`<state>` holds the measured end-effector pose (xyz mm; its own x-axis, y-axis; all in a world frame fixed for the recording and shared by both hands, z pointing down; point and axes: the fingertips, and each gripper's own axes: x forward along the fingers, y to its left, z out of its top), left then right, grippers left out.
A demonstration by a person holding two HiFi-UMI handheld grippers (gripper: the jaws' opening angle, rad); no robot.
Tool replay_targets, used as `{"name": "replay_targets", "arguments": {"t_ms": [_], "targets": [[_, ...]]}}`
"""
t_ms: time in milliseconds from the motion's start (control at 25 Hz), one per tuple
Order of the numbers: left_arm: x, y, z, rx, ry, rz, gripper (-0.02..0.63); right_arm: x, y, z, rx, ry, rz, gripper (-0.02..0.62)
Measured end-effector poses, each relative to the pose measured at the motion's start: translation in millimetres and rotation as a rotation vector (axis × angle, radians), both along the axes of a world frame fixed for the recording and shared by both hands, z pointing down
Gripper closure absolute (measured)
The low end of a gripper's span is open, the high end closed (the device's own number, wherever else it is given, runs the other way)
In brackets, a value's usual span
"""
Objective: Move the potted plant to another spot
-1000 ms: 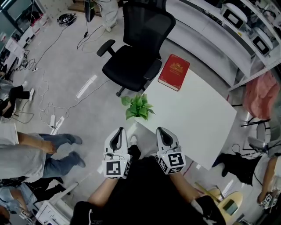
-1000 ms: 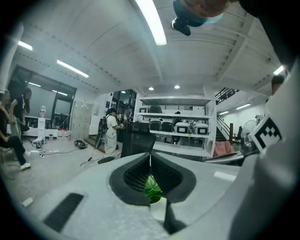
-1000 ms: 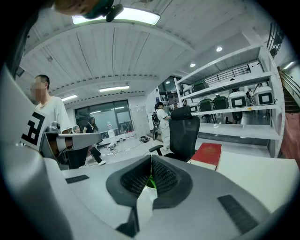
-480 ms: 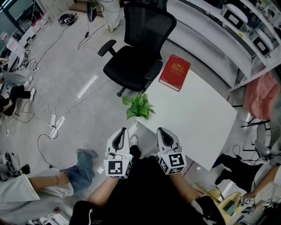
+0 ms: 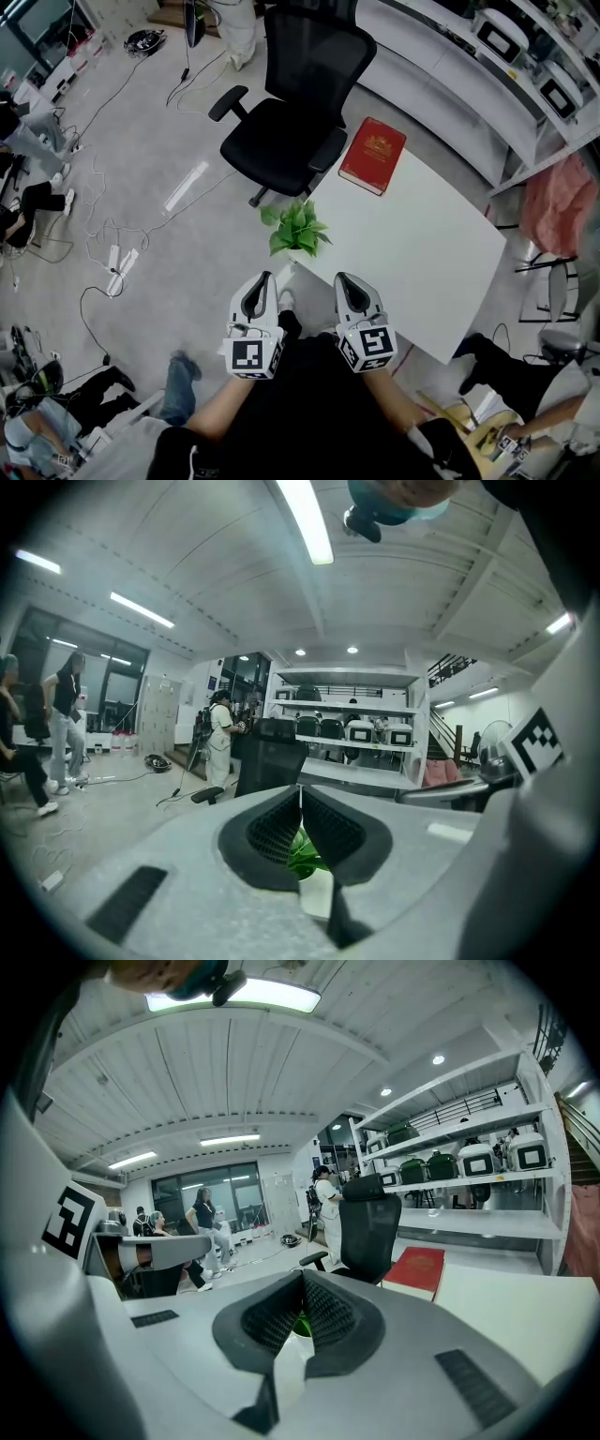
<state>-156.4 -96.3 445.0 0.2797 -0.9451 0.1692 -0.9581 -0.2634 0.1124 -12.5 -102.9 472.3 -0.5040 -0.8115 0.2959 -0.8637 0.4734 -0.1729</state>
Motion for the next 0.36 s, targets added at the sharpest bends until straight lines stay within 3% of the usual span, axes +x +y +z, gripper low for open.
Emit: {"name": "replay_targets", "arguments": {"t_ms": [360], "targets": [[-1.0,3.3,2.7,-0.006,0.013,-0.010,0.583,0.1,3.4,2.6,-0.008,-0.011,-0.006,0.583]]}}
